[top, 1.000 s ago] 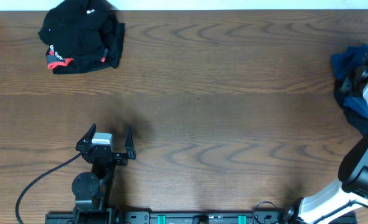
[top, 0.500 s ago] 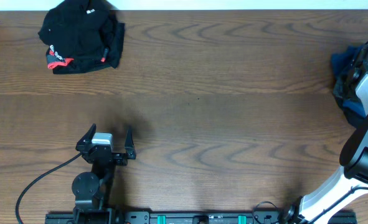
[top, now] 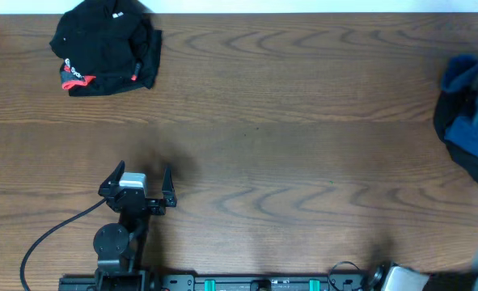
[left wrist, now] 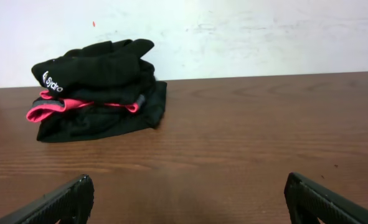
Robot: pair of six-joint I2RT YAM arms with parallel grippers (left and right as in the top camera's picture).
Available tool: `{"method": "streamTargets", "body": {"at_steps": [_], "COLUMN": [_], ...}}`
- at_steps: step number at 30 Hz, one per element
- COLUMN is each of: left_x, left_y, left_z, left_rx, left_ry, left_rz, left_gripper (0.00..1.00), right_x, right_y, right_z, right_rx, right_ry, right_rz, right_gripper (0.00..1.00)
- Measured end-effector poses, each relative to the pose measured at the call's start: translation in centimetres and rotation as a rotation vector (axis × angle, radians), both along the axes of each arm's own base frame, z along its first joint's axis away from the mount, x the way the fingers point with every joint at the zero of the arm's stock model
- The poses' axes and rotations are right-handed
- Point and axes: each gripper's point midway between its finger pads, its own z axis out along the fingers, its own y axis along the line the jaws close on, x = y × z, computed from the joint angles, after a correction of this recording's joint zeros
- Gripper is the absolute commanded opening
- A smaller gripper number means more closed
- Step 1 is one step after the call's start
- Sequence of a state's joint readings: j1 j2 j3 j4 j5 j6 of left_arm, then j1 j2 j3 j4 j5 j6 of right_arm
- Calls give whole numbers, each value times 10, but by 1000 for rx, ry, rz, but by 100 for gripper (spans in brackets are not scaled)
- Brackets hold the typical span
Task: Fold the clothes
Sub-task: 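Grasp the teal shirt with the right gripper and drag it to center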
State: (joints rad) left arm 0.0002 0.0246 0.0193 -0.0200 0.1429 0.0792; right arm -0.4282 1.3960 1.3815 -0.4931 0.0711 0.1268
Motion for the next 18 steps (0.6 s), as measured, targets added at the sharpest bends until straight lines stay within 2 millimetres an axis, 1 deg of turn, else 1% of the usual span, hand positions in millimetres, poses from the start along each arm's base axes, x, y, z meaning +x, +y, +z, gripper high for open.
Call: {"method": "streamTargets", "body": {"at_steps": [2, 5, 7, 11, 13, 14, 17, 18], "left_x": [0, 0, 0, 0, 0, 0, 0, 0], "left_y": [0, 0, 0, 0, 0, 0, 0, 0], "left_z": [0, 0, 0, 0, 0, 0, 0, 0], "left_rx": [0, 0, 0, 0, 0, 0, 0, 0], "left_ry": [0, 0, 0, 0, 0, 0, 0, 0], "left_rz": [0, 0, 0, 0, 0, 0, 0, 0], "left_gripper": [98, 98, 98, 98, 98, 98, 98, 98], "right_x": [-15, -30, -36, -42, -40, -38, -27, -20], "right_y": [14, 41, 59, 92, 107, 114, 135, 145], "right_z": [38, 83, 106, 142, 152, 154, 149, 145], "right_rx": [-22, -47, -49, -26, 2, 20, 85, 117], "right_ry": [-97, -223, -299, -436, -484, -497, -498, -492], "right_rz": [18, 72, 118, 213, 258, 278, 338, 362], "right_gripper": [1, 1, 1, 1, 1, 1, 1, 1]}}
